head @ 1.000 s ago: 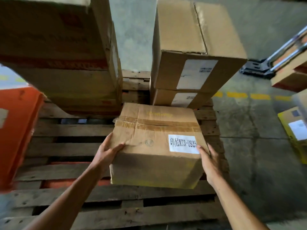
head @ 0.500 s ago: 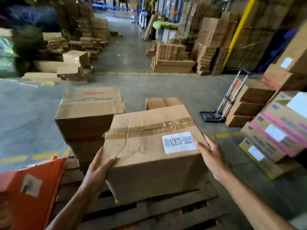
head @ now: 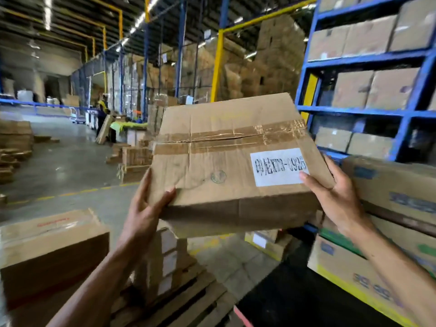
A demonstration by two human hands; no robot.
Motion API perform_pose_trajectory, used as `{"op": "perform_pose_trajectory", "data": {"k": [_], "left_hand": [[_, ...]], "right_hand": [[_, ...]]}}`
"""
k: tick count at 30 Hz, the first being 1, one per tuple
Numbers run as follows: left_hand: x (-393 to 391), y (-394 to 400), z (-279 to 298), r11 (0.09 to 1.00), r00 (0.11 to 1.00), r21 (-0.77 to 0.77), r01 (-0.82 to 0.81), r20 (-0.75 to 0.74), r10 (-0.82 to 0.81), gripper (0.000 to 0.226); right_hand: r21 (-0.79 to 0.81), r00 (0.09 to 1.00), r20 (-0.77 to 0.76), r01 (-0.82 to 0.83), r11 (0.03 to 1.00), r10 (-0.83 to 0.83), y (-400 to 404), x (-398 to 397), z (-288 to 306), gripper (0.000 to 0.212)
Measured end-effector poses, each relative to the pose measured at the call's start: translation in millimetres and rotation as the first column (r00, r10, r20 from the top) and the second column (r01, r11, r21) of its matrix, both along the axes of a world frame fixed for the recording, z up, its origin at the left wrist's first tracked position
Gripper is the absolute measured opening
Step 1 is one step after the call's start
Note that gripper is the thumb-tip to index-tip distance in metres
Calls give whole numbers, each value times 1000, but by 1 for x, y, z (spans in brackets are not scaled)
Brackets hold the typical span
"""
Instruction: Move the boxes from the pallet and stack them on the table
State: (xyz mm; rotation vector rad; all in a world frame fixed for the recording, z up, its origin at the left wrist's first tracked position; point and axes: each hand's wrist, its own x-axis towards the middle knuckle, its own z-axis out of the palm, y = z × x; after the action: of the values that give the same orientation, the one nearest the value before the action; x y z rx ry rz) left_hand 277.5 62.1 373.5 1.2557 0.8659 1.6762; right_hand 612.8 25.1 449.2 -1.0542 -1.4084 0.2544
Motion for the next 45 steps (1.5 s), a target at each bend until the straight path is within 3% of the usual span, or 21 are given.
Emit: {"op": "perform_pose_trajectory", "data": {"k": [8, 15, 20, 25, 33, 37, 45], "left_hand": [[173, -40, 88, 910, 950, 299, 288, 30, -310, 70], [333, -78, 120, 763, 821, 336, 552, -57, -568, 61], [466, -100, 143, 630, 716, 397, 667, -107, -690, 83], [603, -130, 164, 591, 661, 388, 708, -66, -748, 94], [773, -149, 180, 593, 652, 335, 732, -96, -752, 70], [826, -136, 178, 588, 632, 265, 764, -123, -765, 77], [898, -127, 159, 702, 707, 104, 705, -175, -685, 48]], "right_hand": [[202, 944, 15, 321, 925, -331, -160, 125, 73, 43], [284, 810, -31, 569, 772, -585, -270, 239, 86, 47], [309, 723, -100, 676, 670, -684, -329, 352, 92, 48], [324, 683, -139, 716, 618, -717, -366, 470, 106, 49], [231, 658, -189, 752, 618, -729, -382, 634, 114, 39], [167, 644, -259, 764, 623, -720, -381, 695, 109, 42], [-6, 644, -339, 728, 686, -686, -346, 774, 82, 68]]}}
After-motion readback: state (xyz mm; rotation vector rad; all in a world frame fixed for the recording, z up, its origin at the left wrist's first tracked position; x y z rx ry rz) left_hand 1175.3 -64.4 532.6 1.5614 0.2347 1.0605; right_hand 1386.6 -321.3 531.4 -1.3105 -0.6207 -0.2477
